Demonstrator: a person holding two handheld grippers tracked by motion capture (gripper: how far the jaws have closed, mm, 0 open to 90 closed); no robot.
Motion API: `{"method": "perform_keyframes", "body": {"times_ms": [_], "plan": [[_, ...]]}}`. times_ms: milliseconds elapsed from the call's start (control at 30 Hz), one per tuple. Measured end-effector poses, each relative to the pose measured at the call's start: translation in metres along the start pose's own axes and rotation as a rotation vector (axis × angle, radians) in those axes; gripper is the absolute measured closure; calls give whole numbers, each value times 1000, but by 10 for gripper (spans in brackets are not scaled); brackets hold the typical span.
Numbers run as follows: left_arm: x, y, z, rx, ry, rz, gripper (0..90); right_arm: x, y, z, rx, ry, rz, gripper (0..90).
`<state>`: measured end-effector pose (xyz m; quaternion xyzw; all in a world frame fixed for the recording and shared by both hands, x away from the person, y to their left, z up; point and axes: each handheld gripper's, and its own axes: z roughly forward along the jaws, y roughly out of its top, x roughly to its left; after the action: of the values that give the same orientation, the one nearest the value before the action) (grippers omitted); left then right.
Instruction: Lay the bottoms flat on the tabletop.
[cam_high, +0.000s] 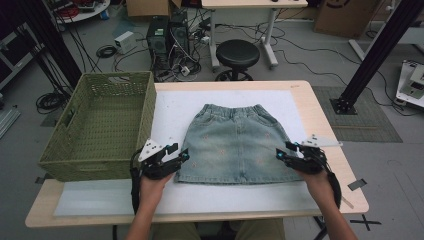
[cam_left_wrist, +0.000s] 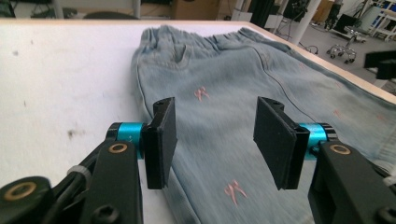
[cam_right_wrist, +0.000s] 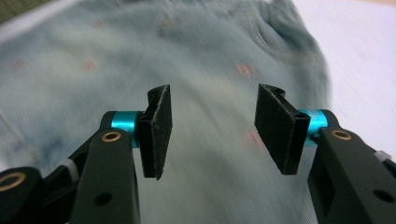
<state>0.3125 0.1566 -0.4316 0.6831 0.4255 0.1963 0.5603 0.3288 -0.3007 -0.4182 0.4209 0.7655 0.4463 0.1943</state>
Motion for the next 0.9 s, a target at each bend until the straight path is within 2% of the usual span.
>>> {"method": "perform_keyframes", "body": {"times_ms": [100, 133, 200, 267, 300, 433, 567, 667, 767, 833, 900], "plan": [[4, 4, 7, -1, 3, 16, 485, 7, 21, 25, -1, 2, -31, 444], [6, 4, 9, -16, 4, 22, 483, 10, 28, 34, 6, 8, -35, 443], [9, 3, 13, -15, 16, 27, 482, 14, 41, 52, 26, 13, -42, 440], [13, 1, 16, -2, 43, 15, 431, 16, 53, 70, 48, 12, -58, 434], [14, 1, 17, 2, 57, 14, 376, 17, 58, 79, 58, 9, -61, 430], [16, 0, 19, -3, 60, 3, 273, 18, 73, 108, 70, 5, -26, 415], [14, 2, 22, 39, 51, 14, 272, 16, 85, 138, 109, -21, 3, 408], [13, 9, 24, 39, 44, 12, 272, 17, 92, 157, 128, -22, 24, 421], [15, 15, 26, 27, 45, 3, 273, 25, 93, 175, 203, -25, -17, 460], [15, 18, 28, 39, 45, 2, 273, 32, 88, 182, 246, -38, -54, 459], [15, 19, 29, 45, 47, 4, 273, 38, 82, 184, 273, -63, -129, 453]]}}
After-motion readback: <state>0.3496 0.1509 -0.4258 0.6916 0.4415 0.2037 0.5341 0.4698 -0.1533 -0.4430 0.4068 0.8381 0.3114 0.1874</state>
